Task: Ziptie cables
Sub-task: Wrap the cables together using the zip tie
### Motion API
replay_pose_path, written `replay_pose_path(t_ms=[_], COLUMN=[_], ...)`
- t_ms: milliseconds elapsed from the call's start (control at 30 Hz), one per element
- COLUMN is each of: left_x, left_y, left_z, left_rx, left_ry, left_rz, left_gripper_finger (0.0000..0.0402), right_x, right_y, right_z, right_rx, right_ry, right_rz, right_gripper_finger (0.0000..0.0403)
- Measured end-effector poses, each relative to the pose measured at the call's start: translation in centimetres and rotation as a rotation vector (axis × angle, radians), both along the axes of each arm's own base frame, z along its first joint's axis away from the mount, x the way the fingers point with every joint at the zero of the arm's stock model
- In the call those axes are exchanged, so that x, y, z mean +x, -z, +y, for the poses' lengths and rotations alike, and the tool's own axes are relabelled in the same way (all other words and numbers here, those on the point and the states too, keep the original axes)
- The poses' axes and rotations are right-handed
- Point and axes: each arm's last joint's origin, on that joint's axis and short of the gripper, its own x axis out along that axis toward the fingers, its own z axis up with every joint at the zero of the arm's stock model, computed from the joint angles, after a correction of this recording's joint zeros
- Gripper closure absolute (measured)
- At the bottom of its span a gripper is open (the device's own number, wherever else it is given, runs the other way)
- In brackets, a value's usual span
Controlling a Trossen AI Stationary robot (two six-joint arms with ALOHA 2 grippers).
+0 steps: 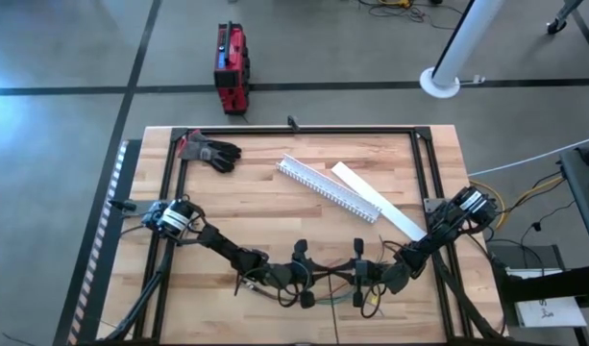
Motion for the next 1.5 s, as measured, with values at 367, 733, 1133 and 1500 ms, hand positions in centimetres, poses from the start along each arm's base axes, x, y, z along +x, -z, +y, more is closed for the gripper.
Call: replay_pose_path(t_ms=[367,733,1133,1500], left_x=[0.04,0.05,0.16,0.15], left_y=[0.01,-0.01,-0.02,0.11], left_z=[0.09,0.08,0.33,0.37], left_rx=[0.006,0.018,0.021,0.03], left_ry=[-0.001,0.002,-0.004,-0.006], left_rz=[0.0,-0.001,-0.001,0.013], left_gripper_finger=[0.0401,0.04,0.0314,0.0294], right_x=[0.23,0.28,0.33,0.32], right_y=[-0.19,-0.26,-0.31,-0.31], right_z=[0.21,0.27,0.32,0.33], right_rx=[0.006,0.009,0.014,0.015], right_ry=[-0.002,-0.005,-0.01,-0.012], right_rz=[-0.006,-0.009,-0.011,-0.011], right_gripper_finger=[0.0403,0.0403,0.0403,0.0403])
